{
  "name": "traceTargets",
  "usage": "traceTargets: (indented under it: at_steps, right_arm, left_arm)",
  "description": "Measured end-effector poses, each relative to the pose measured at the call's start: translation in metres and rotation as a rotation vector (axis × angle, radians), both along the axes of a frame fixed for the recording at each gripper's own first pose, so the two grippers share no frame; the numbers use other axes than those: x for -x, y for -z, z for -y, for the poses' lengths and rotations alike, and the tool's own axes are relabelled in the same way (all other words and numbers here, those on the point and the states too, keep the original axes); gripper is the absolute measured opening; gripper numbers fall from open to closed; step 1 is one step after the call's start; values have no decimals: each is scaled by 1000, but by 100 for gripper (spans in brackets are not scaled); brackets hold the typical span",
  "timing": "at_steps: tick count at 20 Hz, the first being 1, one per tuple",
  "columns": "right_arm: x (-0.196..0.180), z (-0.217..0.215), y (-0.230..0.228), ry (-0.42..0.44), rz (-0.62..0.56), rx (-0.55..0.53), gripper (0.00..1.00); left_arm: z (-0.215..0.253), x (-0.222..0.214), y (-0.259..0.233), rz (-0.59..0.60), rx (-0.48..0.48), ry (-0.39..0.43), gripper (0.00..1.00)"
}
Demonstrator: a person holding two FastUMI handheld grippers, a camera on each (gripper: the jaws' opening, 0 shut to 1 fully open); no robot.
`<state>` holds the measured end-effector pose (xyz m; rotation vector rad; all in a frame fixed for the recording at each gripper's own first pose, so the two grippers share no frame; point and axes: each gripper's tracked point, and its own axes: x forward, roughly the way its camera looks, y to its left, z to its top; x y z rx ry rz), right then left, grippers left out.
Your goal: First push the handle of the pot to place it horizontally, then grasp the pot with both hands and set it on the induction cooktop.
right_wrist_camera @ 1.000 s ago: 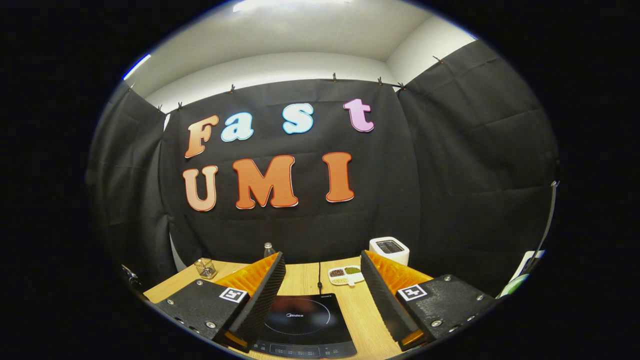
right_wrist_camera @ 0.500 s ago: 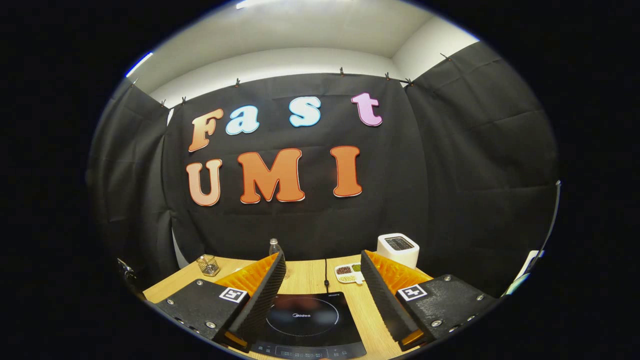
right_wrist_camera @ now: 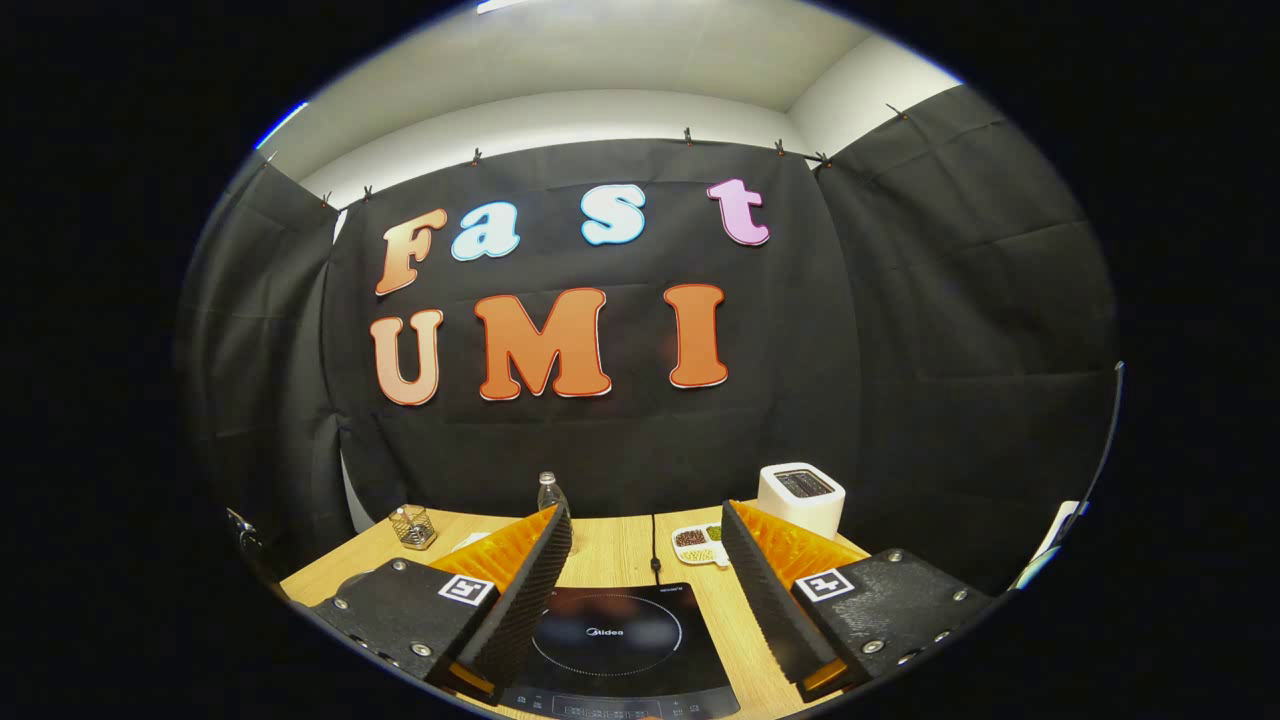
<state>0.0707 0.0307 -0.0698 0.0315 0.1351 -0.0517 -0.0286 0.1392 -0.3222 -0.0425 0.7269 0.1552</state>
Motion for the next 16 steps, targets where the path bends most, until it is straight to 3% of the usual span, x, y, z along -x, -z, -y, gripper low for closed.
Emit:
traceTargets:
  at_steps: [9, 16]
  right_arm:
    - [-17, -2, 6, -9, -10, 2, 94]
    - [-31, -4, 8, -14, -14, 14, 94]
  left_arm:
    - [-36, -18, -3, 9, -68, -55, 2]
    - [-57, -31, -3, 20, -66, -102, 2]
